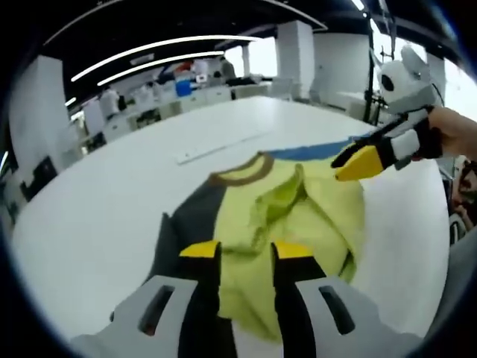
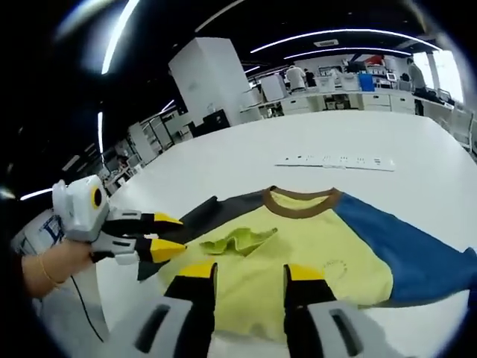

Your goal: Fold the garment on the visible template until the final outline fits inside the template.

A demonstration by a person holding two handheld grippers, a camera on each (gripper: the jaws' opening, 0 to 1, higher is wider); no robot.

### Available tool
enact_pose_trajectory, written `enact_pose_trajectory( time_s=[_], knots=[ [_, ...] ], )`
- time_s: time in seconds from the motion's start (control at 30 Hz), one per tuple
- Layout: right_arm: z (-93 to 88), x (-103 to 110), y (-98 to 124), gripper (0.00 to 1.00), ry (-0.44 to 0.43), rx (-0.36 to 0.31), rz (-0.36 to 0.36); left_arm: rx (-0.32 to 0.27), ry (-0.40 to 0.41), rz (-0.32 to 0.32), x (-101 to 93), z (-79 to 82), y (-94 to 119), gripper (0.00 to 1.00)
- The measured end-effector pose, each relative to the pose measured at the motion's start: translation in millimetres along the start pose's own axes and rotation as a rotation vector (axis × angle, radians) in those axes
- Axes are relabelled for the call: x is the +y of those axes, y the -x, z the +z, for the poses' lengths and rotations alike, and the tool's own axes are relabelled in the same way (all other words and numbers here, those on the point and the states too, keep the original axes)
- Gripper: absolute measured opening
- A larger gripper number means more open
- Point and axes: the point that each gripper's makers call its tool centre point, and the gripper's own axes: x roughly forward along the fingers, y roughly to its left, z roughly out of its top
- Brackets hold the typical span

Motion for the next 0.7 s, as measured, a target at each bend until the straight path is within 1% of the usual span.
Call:
enact_pose_trajectory(
  time_s=[0.07,0.13,0.23,0.4,0.47,0.5,0.53,0.6,0.7],
  knots=[
    [-5.7,10,1,0.32,0.025,0.008,0.008,0.0,-0.002,-0.009,-1.6,1.1,-4,0.21],
    [-15.8,20,0,0.32,0.056,0.035,0.019,0.004,-0.018,-0.019,-3.0,0.6,-8,0.21],
    [-26.0,28,0,0.32,0.068,0.049,0.009,0.017,-0.043,-0.016,-1.3,-1.6,-13,0.2],
    [-39.1,38,3,0.31,0.025,0.061,-0.01,0.013,-0.035,-0.002,7.6,-1.4,-19,0.2],
    [-45.0,41,5,0.31,-0.01,0.068,-0.024,0.018,-0.036,0.003,10.9,-2.1,-22,0.21],
    [-48.9,42,6,0.31,-0.029,0.072,-0.041,0.022,-0.035,0.005,12.7,-3.2,-24,0.2],
    [-52.5,40,8,0.3,-0.059,0.075,-0.077,0.026,-0.035,0.004,13.6,-4.1,-26,0.2],
    [-58.7,48,5,0.3,-0.06,0.076,-0.068,0.03,-0.036,-0.002,13.9,-5.4,-27,0.2],
    [-72.5,57,-1,0.31,-0.098,0.108,-0.059,0.026,-0.042,-0.023,10.3,-5.2,-27,0.21]
  ],
)
